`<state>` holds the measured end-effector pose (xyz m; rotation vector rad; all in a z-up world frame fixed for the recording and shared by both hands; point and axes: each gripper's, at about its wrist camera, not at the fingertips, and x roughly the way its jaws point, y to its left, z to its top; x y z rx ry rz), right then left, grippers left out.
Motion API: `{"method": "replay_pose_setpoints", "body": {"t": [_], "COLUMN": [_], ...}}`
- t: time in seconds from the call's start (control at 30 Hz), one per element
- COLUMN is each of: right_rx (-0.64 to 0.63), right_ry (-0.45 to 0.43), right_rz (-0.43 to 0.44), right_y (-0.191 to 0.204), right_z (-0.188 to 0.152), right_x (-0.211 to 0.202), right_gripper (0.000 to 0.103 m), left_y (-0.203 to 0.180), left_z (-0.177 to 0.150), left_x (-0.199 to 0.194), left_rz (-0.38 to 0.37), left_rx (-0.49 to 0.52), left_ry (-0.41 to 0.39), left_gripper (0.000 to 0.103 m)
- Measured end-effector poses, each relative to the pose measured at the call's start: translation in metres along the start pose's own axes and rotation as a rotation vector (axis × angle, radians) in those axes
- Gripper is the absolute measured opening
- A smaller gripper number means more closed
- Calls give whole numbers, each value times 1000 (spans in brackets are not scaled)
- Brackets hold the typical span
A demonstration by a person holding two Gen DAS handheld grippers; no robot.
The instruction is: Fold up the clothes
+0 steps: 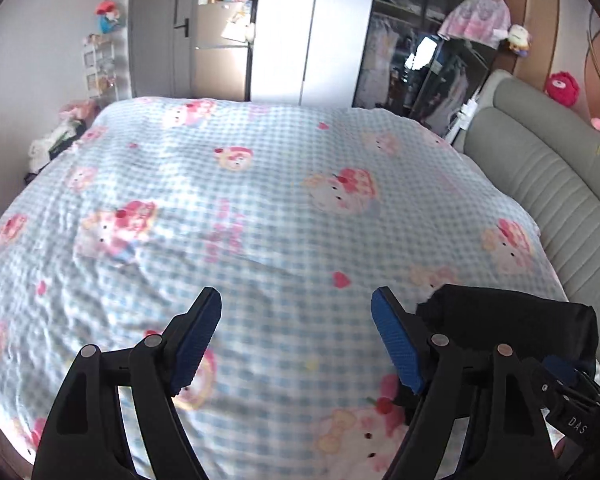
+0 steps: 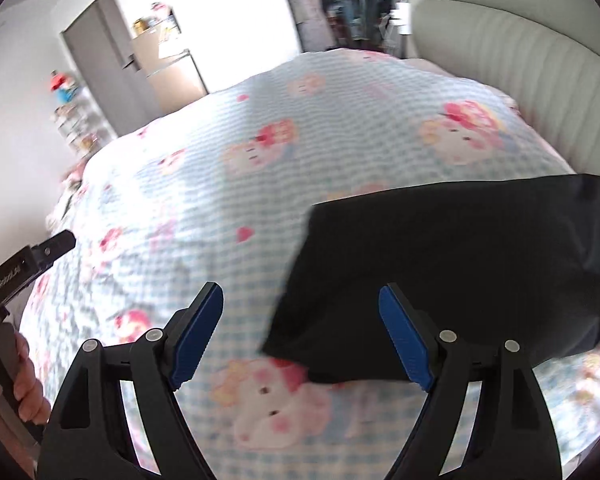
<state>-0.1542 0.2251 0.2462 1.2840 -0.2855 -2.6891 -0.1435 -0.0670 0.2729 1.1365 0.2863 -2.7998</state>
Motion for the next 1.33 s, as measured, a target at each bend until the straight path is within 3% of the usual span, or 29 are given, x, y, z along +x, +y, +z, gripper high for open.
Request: {"method": "replay_pose_setpoints", "body": {"t": [0.13, 0.23, 0.37, 0.43, 0.6, 0.73, 0.9, 1.17, 1.33], "right_rx": [-84, -101, -105, -118, -137, -96, -64, -80, -142], "right_ry": [16, 24, -33, -80, -117, -136, -168, -122, -96], "right_rz": [-19, 15, 21, 29, 52, 37, -23, -29, -27], "right_y": [49, 74, 91, 98, 90, 81, 65, 46, 44], "right_z": [-19, -44, -98, -131, -205, -244, -275, -295, -290], "right_x": [3, -10, -41, -61, -112, -146, -176, -164, -153], "right_gripper": [84, 84, 86, 93, 93, 93, 97, 98, 98], "left_y": [49, 76, 115, 124, 127, 132, 129, 109, 100], "left_z": [-14, -35, -76, -100, -169, -217, -257, -285, -294], "left_x": [-7, -15, -73, -96, -134, -154, -169, -169, -167], "left_rz": [55, 87, 55, 55, 90, 45, -15, 23, 34], "left_rx": [-31, -42, -90, -69, 1, -17, -14, 20, 48], "left_ry": [-11, -42, -146, -160, -181, -161, -118, -89, -84], "left_gripper": [82, 82, 82, 82, 85, 91, 92, 92, 92]}}
